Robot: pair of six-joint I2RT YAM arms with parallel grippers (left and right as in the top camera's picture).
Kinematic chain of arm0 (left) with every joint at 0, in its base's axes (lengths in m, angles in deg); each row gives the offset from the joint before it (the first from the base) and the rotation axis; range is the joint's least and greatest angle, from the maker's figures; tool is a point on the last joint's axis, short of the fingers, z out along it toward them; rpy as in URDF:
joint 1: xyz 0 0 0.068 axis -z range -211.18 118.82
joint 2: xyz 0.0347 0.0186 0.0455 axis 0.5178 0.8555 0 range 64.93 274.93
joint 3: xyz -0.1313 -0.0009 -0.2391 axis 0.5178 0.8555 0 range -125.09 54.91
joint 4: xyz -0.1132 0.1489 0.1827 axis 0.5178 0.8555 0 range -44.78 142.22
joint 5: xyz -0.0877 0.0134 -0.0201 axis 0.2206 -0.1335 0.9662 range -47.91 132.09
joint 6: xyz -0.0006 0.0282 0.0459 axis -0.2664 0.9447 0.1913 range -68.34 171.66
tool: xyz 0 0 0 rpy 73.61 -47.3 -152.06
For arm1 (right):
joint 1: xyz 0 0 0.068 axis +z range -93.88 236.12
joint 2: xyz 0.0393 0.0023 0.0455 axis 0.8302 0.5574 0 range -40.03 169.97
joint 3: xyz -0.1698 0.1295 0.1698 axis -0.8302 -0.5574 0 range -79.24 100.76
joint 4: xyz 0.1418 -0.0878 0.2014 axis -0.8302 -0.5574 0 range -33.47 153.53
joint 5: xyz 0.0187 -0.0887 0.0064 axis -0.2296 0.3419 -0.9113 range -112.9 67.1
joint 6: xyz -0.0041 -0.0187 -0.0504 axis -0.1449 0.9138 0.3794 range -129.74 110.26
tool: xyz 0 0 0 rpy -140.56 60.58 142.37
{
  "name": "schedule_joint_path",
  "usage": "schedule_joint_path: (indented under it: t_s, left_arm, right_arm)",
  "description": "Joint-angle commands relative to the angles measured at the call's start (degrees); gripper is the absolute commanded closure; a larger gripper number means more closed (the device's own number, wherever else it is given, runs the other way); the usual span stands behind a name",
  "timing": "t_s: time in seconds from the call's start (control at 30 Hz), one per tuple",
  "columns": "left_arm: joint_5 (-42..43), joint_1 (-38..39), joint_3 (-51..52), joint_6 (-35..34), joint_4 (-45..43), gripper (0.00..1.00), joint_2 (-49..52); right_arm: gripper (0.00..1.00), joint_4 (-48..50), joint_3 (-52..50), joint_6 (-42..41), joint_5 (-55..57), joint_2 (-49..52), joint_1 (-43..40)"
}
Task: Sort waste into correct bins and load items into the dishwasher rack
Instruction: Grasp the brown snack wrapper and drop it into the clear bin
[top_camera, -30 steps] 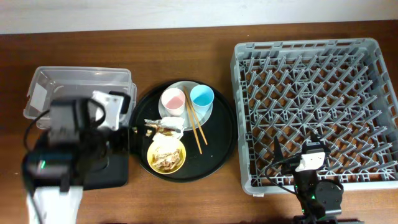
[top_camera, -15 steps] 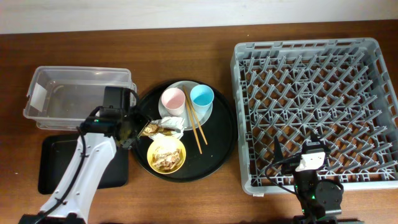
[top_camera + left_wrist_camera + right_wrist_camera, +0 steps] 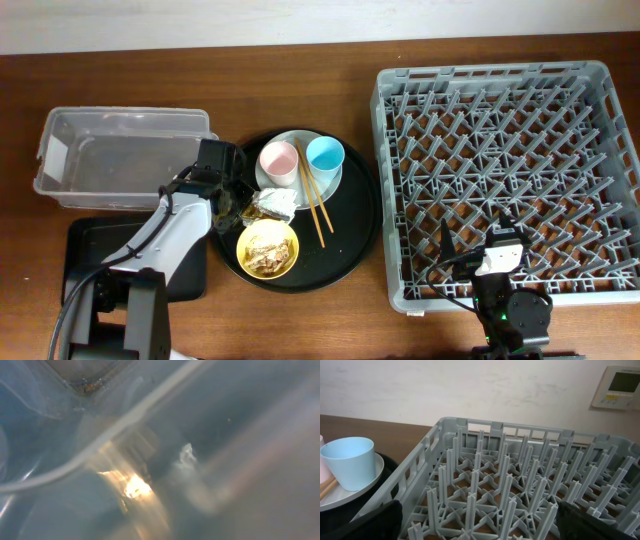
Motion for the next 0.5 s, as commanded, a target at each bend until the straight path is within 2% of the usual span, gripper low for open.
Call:
schedule_joint_path:
  t_s: [0.0,0.03,0.13,0.27,0.37,0.47]
  left_arm:
    - [2.4,0.4,0.5,-0.5,0.6,0.77,0.8]
    - [2.4,0.4,0.5,-0.5,0.6,0.88,-1.1]
    - [2.0,0.4,0.5,-0.5,0.7,0.99,-8.5]
    - [2.4,-0.3,0.4,-0.6,0.2,0.99,-21.6]
    - [1.5,-6.7,0.4,-0.5,-2.9,0.99,-28.1]
    - [-8.8,-14.6,0.4,-0.5,-5.5,0.99,-27.6]
  right_arm:
    - [0.02,-0.2,-0.3,-0.4,-0.5,-0.4,-0.4]
    - [0.02,-0.2,-0.3,-0.4,-0.5,-0.4,-0.4]
    - [0.02,-0.2,-0.3,-0.4,-0.5,-0.4,-0.4]
    - [0.02,-0.2,-0.3,-0.4,-0.5,-0.4,-0.4]
    - [0.02,-0.2,-0.3,-0.4,-0.5,-0.4,-0.4]
    - [0.02,-0.2,-0.3,-0.4,-0.5,-0.4,-0.4]
